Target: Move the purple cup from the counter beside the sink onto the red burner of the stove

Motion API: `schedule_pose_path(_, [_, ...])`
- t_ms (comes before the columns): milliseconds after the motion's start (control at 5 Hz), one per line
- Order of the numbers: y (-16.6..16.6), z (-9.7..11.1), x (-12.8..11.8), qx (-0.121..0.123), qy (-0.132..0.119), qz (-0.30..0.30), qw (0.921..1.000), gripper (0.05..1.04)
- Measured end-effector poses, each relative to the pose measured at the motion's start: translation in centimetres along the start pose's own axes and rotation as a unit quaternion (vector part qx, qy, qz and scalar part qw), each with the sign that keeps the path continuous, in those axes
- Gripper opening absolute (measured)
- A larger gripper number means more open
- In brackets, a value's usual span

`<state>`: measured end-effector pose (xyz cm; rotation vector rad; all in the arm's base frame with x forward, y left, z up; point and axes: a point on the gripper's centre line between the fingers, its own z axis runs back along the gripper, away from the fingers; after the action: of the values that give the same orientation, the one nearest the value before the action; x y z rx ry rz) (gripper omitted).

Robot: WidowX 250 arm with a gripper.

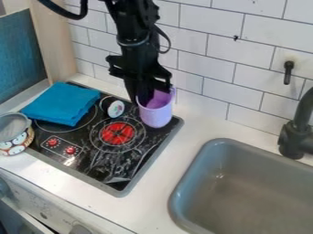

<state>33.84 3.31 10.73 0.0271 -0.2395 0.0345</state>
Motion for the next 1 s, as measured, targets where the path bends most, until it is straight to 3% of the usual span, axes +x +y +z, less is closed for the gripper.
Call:
schedule_pose_path(400, [2.8,-1.8,1.5,0.016,0.049,0.045,0.9977,0.088])
schedule_pose_path(800, [3.1,-3.9,1.0,0.014,0.103,0.059,0.9928,0.088])
schedule_pose_path(1000, [4.0,-4.1,0.8,0.015,0.108,0.078,0.9909,0.088])
